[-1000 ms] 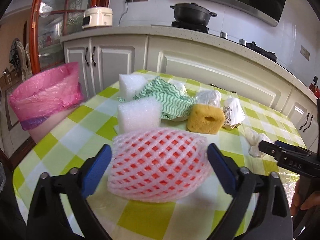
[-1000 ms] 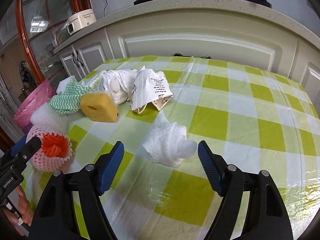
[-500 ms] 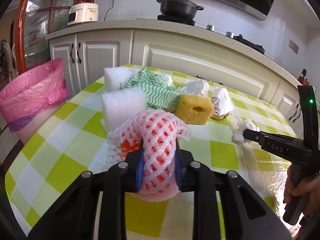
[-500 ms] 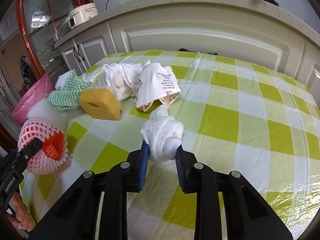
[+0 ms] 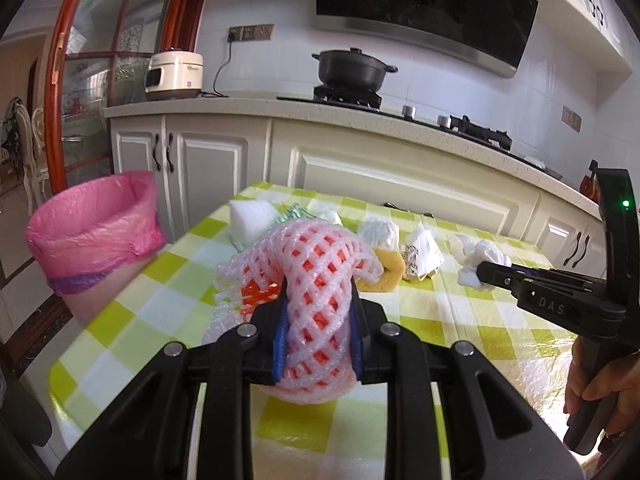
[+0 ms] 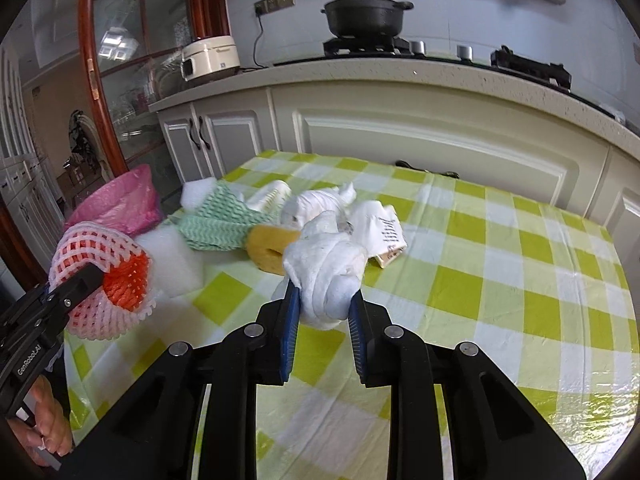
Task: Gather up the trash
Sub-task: 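Carry the pink net and white tissue over the pink bin with both grippers, then open both grippers to drop the net and tissue into the bin, then move both grippers back over the table toward the foam blocks, then grasp the white foam block with the left gripper while the right gripper grasps the yellow sponge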
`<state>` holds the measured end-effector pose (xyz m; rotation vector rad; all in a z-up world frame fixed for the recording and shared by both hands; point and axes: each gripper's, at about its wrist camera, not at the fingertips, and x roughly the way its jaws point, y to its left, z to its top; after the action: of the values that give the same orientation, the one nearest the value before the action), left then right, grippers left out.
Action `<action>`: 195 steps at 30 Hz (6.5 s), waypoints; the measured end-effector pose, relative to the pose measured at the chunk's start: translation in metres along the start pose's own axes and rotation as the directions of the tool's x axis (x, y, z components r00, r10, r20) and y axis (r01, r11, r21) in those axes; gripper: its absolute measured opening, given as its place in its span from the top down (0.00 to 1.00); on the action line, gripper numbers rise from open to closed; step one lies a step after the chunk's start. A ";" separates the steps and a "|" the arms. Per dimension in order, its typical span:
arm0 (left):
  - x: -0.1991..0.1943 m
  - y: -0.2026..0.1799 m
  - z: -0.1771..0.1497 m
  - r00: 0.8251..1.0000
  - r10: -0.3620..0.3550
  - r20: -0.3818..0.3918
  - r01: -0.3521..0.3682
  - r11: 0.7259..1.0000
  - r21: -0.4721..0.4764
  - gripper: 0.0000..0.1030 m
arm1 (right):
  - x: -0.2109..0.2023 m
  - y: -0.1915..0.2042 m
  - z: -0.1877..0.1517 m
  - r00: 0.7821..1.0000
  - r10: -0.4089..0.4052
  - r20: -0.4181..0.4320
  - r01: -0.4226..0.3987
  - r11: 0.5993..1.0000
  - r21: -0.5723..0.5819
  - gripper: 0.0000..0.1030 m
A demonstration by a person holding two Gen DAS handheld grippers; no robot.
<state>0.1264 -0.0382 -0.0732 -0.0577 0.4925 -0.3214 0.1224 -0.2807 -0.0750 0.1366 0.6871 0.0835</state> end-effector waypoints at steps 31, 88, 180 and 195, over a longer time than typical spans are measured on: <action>-0.084 0.114 0.046 0.965 0.240 0.107 -0.228 0.967 -0.111 0.77 | -0.002 0.175 0.063 0.955 0.296 0.029 -0.277 0.922 -0.269 0.77; 0.012 0.303 0.104 0.885 0.464 0.023 -0.441 0.855 -0.273 0.13 | 0.175 0.302 0.160 0.882 0.455 -0.123 -0.470 0.828 -0.306 0.43; 0.011 0.071 0.033 0.980 0.199 0.003 -0.198 0.976 -0.094 0.46 | 0.048 0.067 0.038 0.977 0.210 -0.044 -0.214 0.959 -0.185 0.72; -0.048 0.101 0.058 0.965 0.248 0.086 -0.238 0.965 -0.115 0.46 | 0.003 0.114 0.069 0.964 0.261 0.049 -0.241 0.938 -0.248 0.72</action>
<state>0.1434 0.0714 -0.0140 -0.1124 0.4112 -0.0512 0.1655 -0.1747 -0.0065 -0.0056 0.5701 0.4039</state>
